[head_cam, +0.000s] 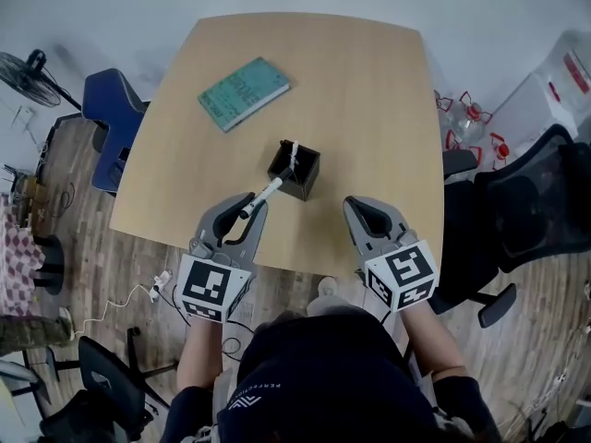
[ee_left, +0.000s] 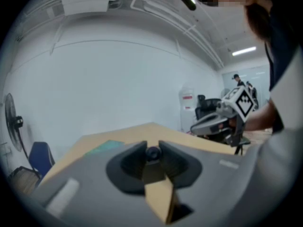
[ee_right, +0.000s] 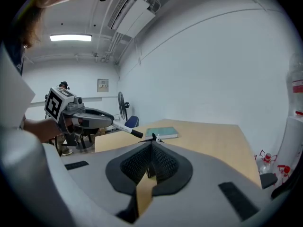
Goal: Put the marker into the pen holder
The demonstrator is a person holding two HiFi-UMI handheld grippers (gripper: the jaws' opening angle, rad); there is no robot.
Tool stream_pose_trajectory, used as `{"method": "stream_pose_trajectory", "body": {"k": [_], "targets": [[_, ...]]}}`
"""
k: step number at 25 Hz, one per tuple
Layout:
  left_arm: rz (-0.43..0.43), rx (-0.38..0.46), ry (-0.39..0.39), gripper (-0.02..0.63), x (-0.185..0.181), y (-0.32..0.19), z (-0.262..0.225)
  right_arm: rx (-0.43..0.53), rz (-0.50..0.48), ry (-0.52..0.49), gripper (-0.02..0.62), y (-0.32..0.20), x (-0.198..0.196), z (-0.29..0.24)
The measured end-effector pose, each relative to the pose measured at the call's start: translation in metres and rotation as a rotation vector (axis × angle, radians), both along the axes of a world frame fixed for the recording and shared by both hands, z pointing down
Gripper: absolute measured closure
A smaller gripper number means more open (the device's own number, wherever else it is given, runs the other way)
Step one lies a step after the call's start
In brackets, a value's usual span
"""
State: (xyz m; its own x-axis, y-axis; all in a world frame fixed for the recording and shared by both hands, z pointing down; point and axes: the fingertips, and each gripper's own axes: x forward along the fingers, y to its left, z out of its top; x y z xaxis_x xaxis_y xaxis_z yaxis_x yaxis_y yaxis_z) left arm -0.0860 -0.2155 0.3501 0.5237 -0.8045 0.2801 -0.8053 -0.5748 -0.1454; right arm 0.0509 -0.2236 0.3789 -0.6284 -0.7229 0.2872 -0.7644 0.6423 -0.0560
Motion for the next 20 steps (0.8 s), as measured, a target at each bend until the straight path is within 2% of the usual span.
{"method": "stream_pose_trajectory", "body": {"k": [8,14,20], "targets": [[-0.033,-0.062,-0.037,0.531,0.011,-0.032,0.022,-0.021,-0.091,0.003,0.595,-0.027,-0.006,0.018],[0.0,-0.119,-0.1,0.531,0.013,-0.049,0.033,-0.057,-0.129,-0.005,0.595,-0.042,-0.021,0.025],[0.088,-0.191,-0.156,0.531,0.015,-0.064,0.049,-0.084,-0.113,-0.011,0.595,-0.057,-0.032,0.031]]}}
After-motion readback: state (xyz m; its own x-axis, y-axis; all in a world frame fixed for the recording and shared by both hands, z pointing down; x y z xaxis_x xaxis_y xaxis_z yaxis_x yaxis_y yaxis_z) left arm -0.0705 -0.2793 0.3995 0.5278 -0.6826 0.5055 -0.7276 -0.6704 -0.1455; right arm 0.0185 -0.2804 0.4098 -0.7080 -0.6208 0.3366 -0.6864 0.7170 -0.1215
